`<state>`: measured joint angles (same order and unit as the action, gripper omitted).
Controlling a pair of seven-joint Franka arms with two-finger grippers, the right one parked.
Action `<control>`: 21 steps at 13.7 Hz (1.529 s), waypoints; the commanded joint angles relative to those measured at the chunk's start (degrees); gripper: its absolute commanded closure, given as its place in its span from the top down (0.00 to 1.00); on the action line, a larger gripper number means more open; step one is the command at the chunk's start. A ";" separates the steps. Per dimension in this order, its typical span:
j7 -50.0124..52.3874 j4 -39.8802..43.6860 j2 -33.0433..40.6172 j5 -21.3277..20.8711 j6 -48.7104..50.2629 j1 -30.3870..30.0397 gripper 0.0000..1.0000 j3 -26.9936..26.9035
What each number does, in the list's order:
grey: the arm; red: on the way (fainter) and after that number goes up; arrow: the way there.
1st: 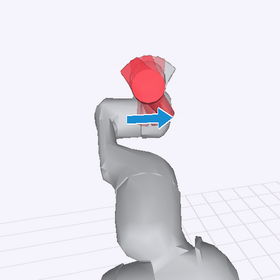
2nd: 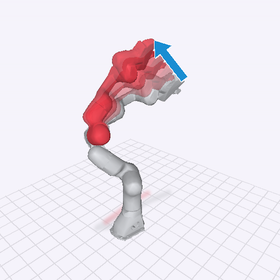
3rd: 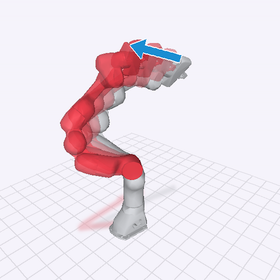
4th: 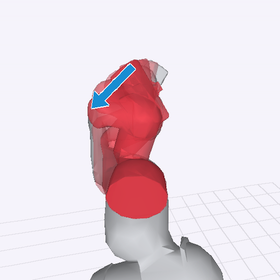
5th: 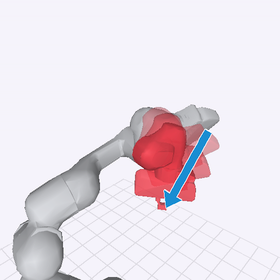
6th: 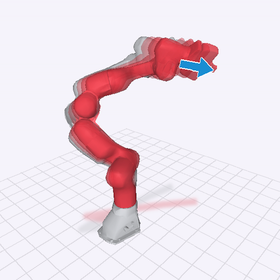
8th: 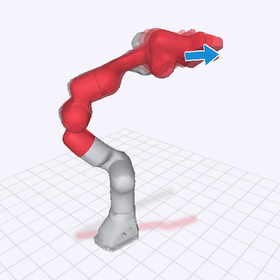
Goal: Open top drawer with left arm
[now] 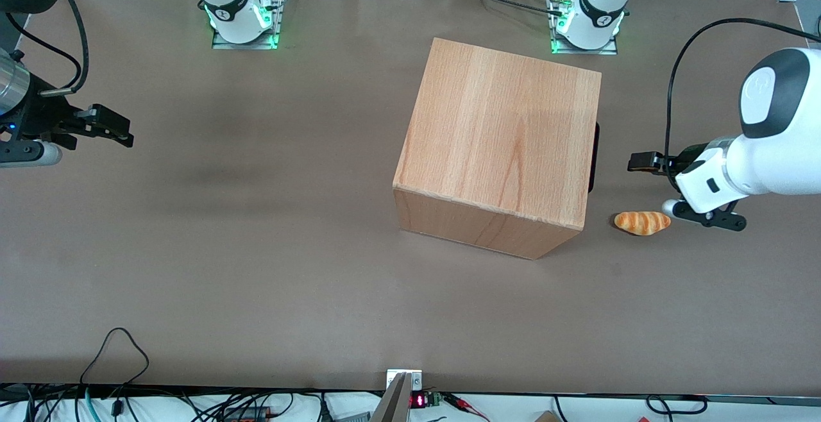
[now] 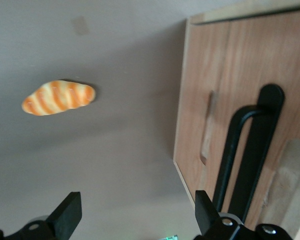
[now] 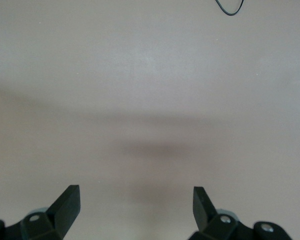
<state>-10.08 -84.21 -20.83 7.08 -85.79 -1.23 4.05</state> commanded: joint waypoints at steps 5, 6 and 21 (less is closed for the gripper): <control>-4.51 0.97 -2.45 6.19 4.58 -0.79 1.00 -0.18; -4.51 0.97 -3.15 6.28 4.58 -0.70 1.00 -0.09; -5.21 1.06 -6.32 9.89 4.40 1.06 1.00 -0.18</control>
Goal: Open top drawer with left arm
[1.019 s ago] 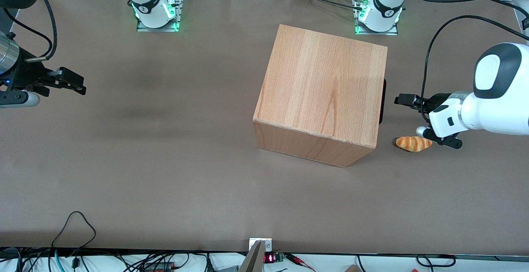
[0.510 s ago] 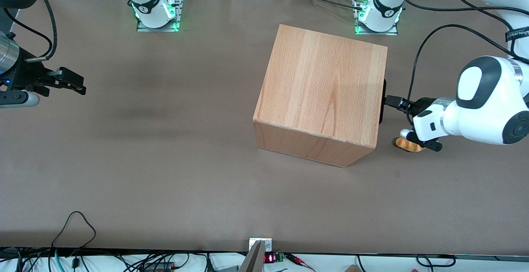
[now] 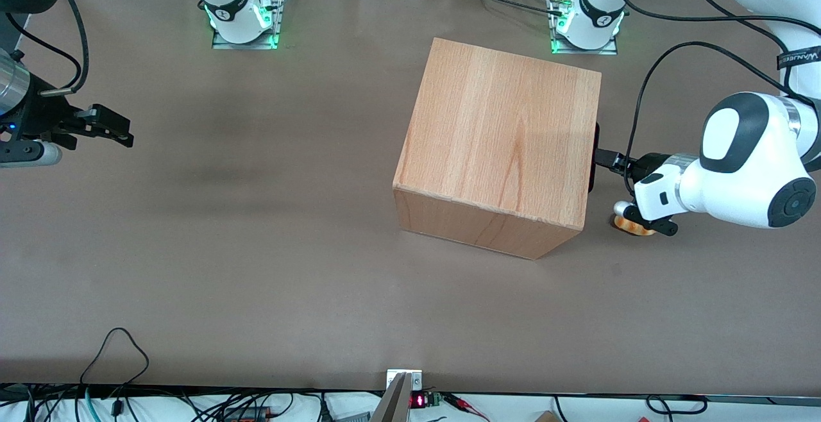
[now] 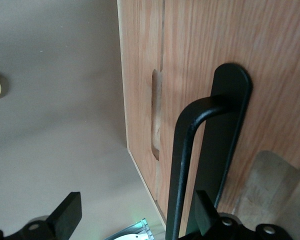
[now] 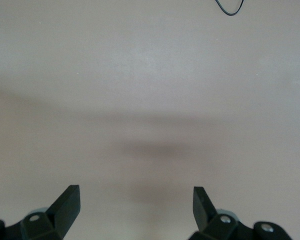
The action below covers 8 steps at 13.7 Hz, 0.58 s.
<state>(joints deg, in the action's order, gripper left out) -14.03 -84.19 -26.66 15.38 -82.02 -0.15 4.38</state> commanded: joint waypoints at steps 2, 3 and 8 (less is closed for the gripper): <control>-1.27 1.05 -0.93 1.67 0.45 -0.20 1.00 -0.42; -1.27 1.05 -0.94 1.50 0.45 -0.03 1.00 -0.51; -1.18 1.05 -2.34 1.06 0.19 0.06 1.00 -0.51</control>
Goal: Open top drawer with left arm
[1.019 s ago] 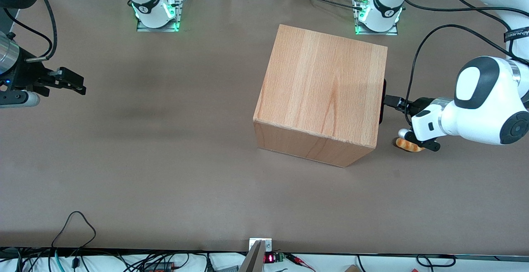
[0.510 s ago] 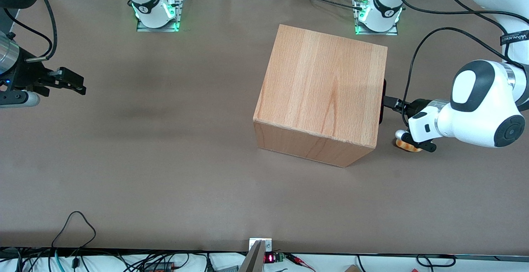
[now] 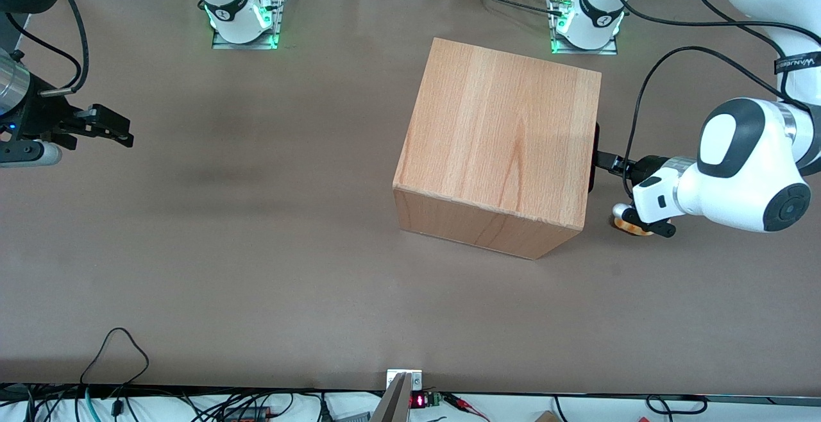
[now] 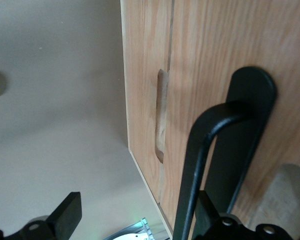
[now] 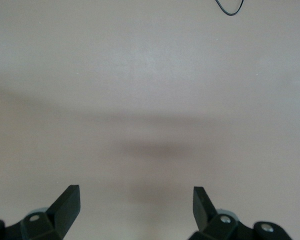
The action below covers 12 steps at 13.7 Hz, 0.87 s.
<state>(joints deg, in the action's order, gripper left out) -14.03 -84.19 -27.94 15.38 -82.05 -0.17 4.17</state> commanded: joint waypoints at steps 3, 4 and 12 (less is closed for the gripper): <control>-1.18 0.95 -1.94 0.70 -2.31 -0.01 1.00 -0.39; -1.17 1.04 -2.21 0.53 -2.76 -0.01 1.00 -0.47; -0.21 1.92 -3.26 -5.53 -6.10 -1.41 1.00 -1.18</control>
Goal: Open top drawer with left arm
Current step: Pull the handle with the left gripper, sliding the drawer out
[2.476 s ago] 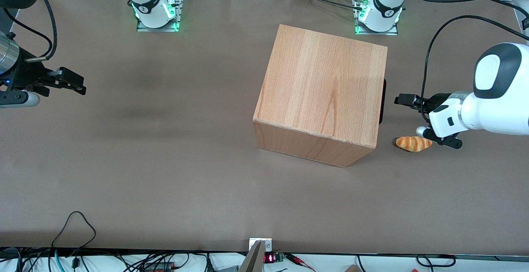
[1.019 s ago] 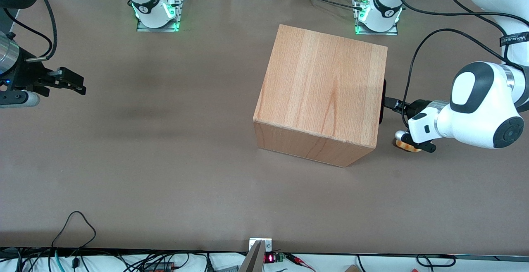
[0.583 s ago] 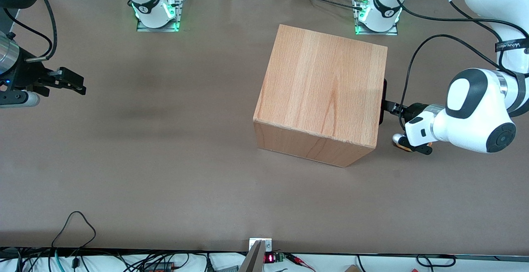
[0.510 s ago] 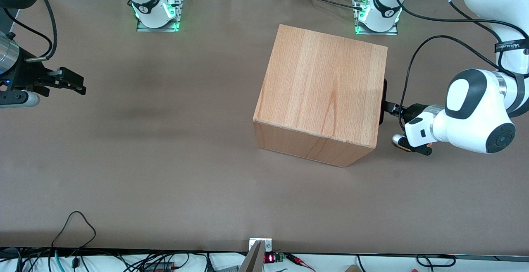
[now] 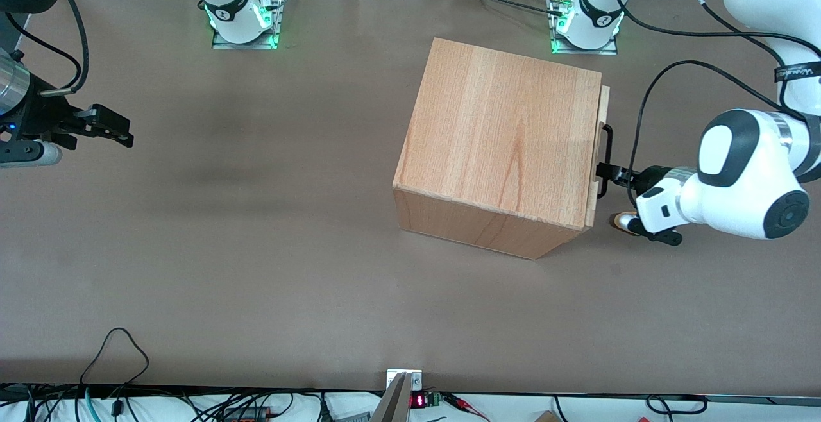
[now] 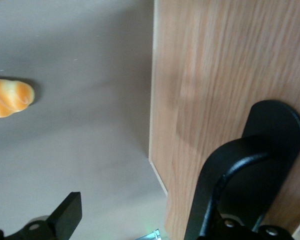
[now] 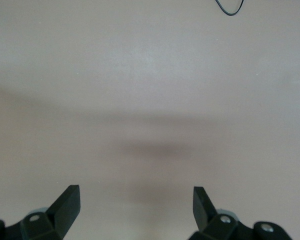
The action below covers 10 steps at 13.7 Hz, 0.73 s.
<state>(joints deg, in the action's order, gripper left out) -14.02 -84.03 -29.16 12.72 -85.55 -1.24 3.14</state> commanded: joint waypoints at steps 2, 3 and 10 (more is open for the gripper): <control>-0.22 2.90 -2.47 -4.36 -2.78 -0.34 1.00 -0.50; -0.22 3.08 -2.65 -5.07 -2.95 -0.34 1.00 -1.11; -0.57 3.78 -3.88 -6.83 -5.85 -3.67 1.00 -1.82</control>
<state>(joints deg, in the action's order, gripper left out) -14.66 -82.94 -29.17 9.24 -86.59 -3.70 1.62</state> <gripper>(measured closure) 0.000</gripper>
